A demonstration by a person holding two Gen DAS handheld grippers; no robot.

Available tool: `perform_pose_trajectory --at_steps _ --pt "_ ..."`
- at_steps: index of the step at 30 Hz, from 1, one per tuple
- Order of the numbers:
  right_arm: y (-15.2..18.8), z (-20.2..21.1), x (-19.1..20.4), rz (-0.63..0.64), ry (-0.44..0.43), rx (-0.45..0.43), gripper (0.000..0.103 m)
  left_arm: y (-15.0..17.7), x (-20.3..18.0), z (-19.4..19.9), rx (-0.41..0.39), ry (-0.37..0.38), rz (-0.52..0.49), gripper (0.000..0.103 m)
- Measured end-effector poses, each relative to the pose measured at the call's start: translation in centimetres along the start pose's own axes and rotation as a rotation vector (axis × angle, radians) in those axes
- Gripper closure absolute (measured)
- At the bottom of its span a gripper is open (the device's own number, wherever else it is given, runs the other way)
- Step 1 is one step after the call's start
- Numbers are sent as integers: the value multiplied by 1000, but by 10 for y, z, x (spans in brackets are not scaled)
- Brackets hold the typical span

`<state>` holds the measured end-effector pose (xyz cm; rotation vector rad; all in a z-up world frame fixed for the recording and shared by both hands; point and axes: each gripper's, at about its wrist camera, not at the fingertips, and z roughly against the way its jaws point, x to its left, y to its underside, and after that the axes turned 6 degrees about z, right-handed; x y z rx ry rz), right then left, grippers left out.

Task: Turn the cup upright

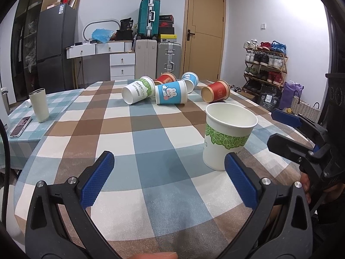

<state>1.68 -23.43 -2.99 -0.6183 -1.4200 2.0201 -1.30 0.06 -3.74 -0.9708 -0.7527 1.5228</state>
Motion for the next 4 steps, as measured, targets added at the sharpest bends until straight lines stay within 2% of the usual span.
perform_pose_trajectory --at_steps 4 --pt "0 0 1 1 -1 0 0 -1 0 0 -3 1 -2 1"
